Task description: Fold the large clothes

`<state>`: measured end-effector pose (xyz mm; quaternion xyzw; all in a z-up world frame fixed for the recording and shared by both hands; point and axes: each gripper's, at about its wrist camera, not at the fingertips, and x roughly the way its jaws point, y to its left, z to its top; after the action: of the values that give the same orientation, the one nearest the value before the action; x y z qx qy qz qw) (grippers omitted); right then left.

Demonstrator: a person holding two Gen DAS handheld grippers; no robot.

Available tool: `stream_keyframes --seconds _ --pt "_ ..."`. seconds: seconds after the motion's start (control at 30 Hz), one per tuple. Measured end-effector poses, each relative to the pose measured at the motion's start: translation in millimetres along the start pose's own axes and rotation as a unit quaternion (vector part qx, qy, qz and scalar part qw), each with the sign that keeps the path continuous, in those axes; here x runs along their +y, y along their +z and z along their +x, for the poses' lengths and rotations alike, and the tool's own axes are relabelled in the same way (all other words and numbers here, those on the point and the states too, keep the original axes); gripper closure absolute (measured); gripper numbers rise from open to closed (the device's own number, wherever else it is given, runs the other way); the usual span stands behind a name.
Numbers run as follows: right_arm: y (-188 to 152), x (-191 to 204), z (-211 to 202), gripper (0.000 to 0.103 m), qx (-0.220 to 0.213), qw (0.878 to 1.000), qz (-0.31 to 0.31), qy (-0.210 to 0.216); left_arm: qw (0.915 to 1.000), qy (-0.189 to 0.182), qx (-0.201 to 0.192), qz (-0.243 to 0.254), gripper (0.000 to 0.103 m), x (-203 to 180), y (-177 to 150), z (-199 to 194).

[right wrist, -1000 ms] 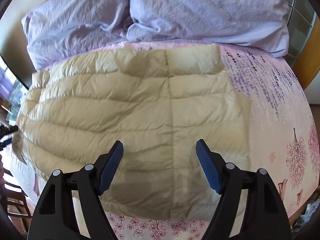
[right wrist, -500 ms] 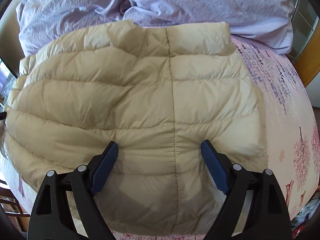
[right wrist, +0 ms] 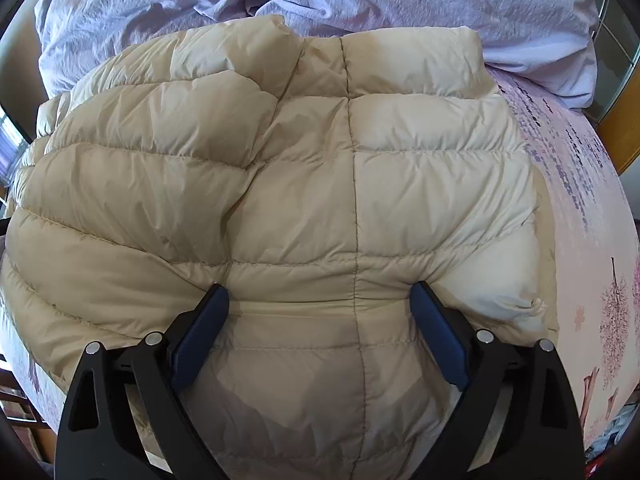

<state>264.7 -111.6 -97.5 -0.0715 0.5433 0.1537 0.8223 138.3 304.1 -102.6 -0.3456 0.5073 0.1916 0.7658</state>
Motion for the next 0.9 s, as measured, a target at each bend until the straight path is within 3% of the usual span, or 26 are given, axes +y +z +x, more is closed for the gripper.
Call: stream_keyframes --seconds 0.07,0.23,0.4,0.67,0.9 --pt "-0.1 0.4 0.9 0.007 0.001 1.000 -0.001 0.001 0.9999 -0.009 -0.004 0.002 0.076 -4.3 0.3 -5.0" --pt "-0.9 2.6 1.6 0.005 0.002 1.000 -0.004 0.000 0.9988 -0.044 -0.020 -0.003 0.087 -14.9 1.7 -24.0" --pt "0.8 0.5 3.1 0.005 0.003 1.000 -0.007 0.002 0.9944 -0.097 -0.040 0.008 0.089 -39.5 -0.6 -54.3" --pt "1.9 -1.8 3.7 0.004 0.003 1.000 -0.012 0.007 0.9797 -0.181 -0.054 0.067 0.089 -120.1 -17.7 -93.9" --pt "0.2 -2.3 1.7 0.004 0.005 1.000 -0.014 0.011 0.9653 -0.211 -0.046 0.147 0.089 -204.2 -48.4 -103.2"
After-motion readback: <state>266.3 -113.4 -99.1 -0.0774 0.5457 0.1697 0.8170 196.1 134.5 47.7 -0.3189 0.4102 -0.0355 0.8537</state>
